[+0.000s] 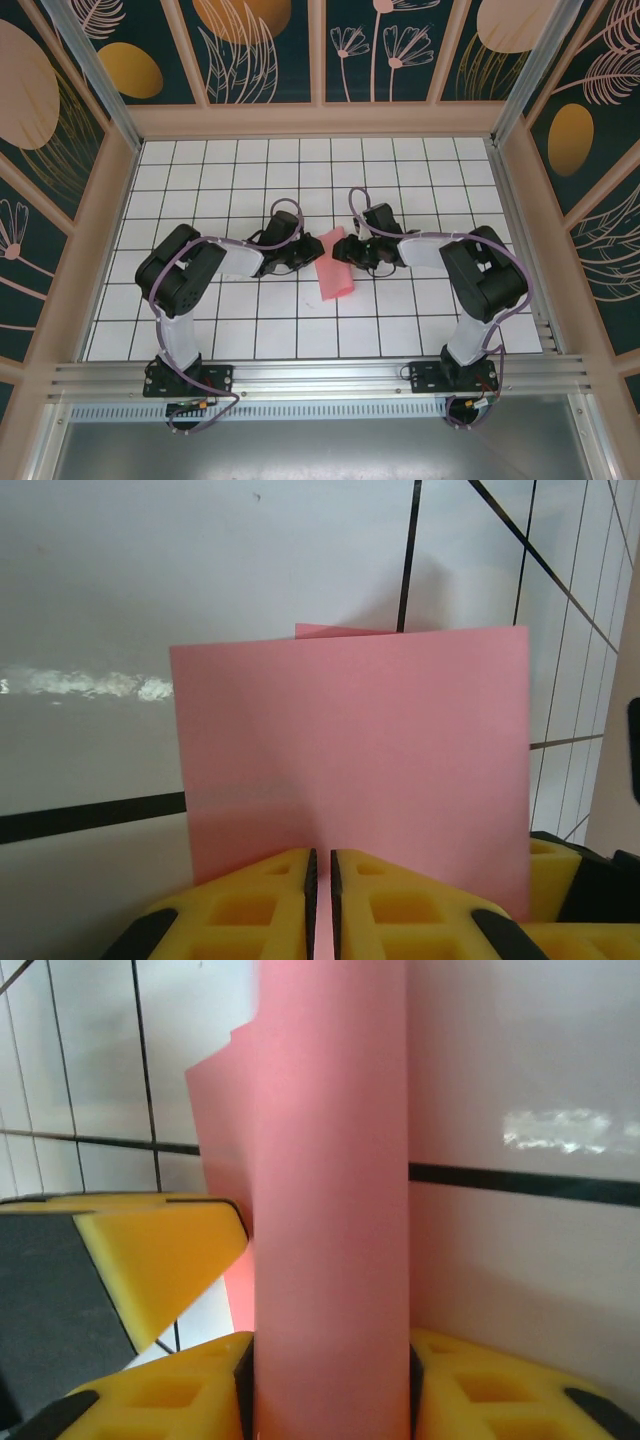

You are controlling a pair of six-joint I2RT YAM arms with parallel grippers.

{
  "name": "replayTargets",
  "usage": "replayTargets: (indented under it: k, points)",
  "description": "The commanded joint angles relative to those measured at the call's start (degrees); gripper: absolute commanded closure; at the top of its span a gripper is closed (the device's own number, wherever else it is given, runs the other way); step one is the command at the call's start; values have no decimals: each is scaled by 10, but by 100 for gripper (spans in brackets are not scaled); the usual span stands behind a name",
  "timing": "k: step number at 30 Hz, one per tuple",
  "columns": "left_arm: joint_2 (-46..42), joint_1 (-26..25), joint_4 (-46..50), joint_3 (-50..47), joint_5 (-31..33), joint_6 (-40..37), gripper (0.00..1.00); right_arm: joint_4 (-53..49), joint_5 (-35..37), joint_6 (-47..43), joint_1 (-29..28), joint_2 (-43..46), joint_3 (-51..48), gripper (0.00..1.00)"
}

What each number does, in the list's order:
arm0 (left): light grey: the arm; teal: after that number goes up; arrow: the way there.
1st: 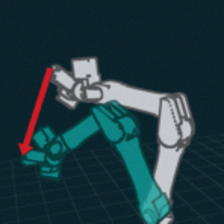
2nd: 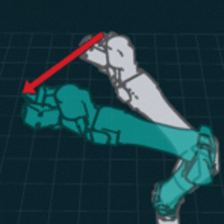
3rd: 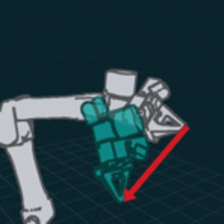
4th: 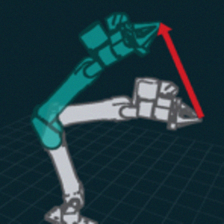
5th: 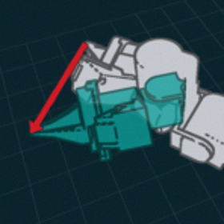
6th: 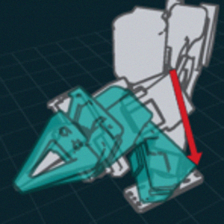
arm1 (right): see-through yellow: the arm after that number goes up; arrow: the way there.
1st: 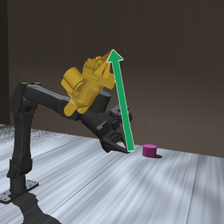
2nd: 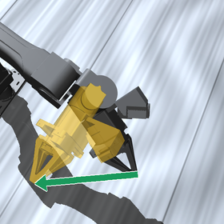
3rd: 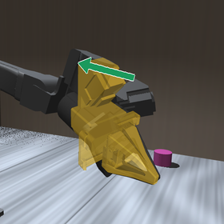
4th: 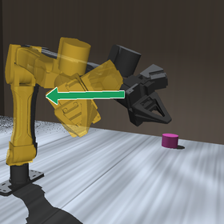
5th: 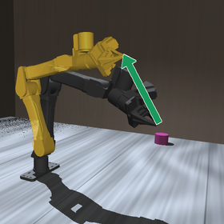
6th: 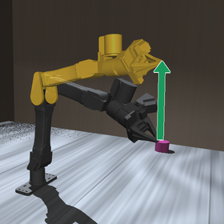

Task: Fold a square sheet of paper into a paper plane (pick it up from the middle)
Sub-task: First fold in half a square sheet of paper at the center of the table.

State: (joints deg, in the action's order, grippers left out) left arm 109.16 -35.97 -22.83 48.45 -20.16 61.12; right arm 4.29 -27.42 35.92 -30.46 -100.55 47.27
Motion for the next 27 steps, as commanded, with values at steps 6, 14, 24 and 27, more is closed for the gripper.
replayTargets:
  k: [6,14,24,27]
  points:
    - [19,-4,61,2,18,-20,86,-148,115,-39,-20,28,56,44]
    - [19,-4,61,9,11,-23,86,-204,127,-109,-33,31,80,34]
    - [18,-6,57,23,2,-16,85,-252,178,-136,-75,1,122,30]
    - [14,-6,57,27,0,-15,85,-254,190,-129,-80,-10,124,37]
